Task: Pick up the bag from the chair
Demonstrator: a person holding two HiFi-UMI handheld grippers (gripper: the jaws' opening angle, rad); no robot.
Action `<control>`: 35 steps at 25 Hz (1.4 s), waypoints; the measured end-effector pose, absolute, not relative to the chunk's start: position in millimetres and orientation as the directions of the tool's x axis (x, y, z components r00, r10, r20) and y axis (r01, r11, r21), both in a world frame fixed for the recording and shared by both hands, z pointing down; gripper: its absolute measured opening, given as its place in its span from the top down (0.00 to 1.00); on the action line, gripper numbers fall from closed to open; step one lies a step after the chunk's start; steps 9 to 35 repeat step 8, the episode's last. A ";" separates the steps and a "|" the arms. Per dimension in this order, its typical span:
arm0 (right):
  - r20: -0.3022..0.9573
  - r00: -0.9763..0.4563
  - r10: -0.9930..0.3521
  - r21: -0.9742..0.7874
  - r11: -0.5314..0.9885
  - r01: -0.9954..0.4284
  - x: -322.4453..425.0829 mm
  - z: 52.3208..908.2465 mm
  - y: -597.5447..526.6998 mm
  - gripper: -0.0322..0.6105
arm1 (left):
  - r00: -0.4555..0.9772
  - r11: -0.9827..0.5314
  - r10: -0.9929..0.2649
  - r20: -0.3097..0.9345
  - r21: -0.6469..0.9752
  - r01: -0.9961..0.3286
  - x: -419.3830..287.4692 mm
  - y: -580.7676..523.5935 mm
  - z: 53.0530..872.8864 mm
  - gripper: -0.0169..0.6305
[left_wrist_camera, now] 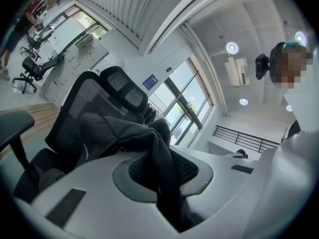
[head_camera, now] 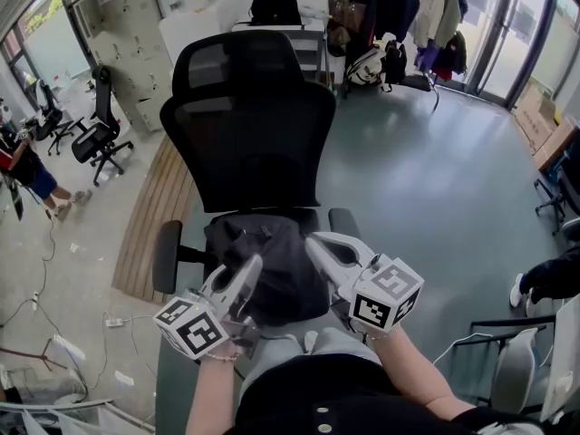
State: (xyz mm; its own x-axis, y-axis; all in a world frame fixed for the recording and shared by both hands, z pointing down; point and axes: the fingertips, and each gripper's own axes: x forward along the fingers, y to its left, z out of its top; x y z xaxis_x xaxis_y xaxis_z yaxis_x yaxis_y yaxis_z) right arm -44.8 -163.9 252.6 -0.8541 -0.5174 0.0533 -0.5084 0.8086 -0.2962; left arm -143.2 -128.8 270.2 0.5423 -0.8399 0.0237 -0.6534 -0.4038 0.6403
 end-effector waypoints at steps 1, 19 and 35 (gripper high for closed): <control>0.054 -0.854 -0.517 -0.298 0.808 -0.508 -45.3 253.5 -164.2 0.95 | 0.543 -0.402 -0.839 0.028 0.641 -0.654 -144.2 -129.4 271.1 0.85; 0.063 -0.860 -0.506 -0.307 0.810 -0.499 -52.3 257.3 -165.9 0.95 | 0.554 -0.413 -0.832 0.032 0.632 -0.655 -148.9 -133.8 272.2 0.85; 0.063 -0.860 -0.506 -0.307 0.810 -0.499 -52.3 257.3 -165.9 0.95 | 0.554 -0.413 -0.832 0.032 0.632 -0.655 -148.9 -133.8 272.2 0.85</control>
